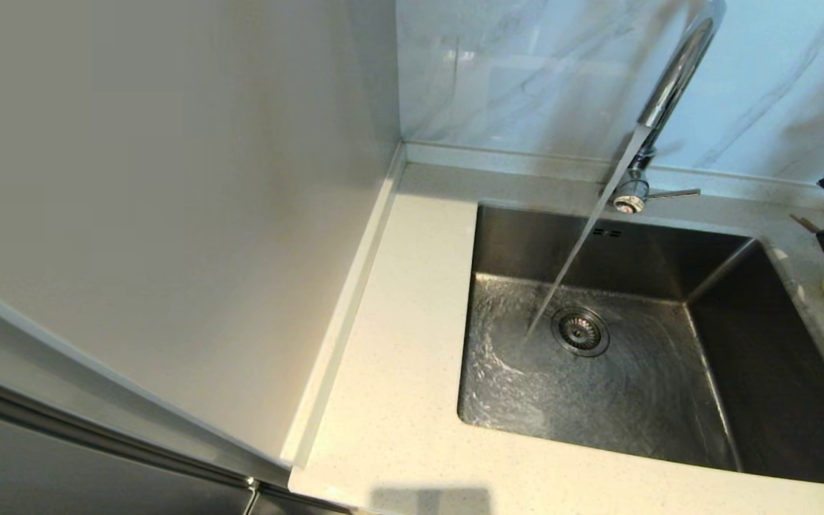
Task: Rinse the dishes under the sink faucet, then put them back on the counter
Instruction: Pick up the chopsticks
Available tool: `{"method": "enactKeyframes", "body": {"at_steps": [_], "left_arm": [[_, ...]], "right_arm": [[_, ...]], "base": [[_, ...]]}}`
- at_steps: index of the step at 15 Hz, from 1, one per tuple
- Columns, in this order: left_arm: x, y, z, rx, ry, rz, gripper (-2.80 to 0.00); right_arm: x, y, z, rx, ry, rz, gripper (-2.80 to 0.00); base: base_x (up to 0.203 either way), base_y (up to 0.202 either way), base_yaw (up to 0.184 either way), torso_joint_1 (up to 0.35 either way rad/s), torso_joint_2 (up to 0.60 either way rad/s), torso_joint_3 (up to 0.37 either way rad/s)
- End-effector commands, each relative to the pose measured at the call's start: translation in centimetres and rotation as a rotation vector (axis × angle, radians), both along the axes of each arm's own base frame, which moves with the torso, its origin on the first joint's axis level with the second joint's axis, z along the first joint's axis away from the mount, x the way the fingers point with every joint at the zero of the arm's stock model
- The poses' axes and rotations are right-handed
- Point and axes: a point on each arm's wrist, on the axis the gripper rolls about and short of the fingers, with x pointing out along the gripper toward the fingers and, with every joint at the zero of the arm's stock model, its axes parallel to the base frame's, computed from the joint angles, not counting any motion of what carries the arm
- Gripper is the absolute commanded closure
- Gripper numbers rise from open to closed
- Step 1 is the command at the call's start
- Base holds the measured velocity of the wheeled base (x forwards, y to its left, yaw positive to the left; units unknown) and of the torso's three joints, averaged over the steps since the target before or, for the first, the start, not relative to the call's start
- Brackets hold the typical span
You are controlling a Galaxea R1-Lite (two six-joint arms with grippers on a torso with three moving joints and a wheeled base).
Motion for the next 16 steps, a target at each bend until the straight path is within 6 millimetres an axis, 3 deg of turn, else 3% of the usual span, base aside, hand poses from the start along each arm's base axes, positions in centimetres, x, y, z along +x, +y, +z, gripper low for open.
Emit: {"method": "enactKeyframes", "body": {"at_steps": [1, 6, 12, 16], "left_arm": [[0.0, 0.0, 0.0, -0.001, 0.0, 0.0, 0.0], [0.0, 0.0, 0.0, -0.001, 0.0, 0.0, 0.0], [0.0, 0.0, 0.0, -0.001, 0.0, 0.0, 0.0], [0.0, 0.0, 0.0, 0.0, 0.0, 0.0, 0.0]], "right_arm": [[-0.1, 0.1, 0.2, -0.004, -0.002, 0.004, 0.0], [-0.7, 0.4, 1.6, -0.019, -0.029, 0.003, 0.0], [-3.4, 2.3, 5.9, -0.051, -0.097, 0.011, 0.0], [-5.3, 5.5, 9.6, 0.083, -0.225, -0.01, 0.0]], "base": [[0.0, 0.0, 0.0, 0.0, 0.0, 0.0], [0.0, 0.0, 0.0, 0.0, 0.0, 0.0], [0.0, 0.0, 0.0, 0.0, 0.0, 0.0], [0.0, 0.0, 0.0, 0.0, 0.0, 0.0]]}}
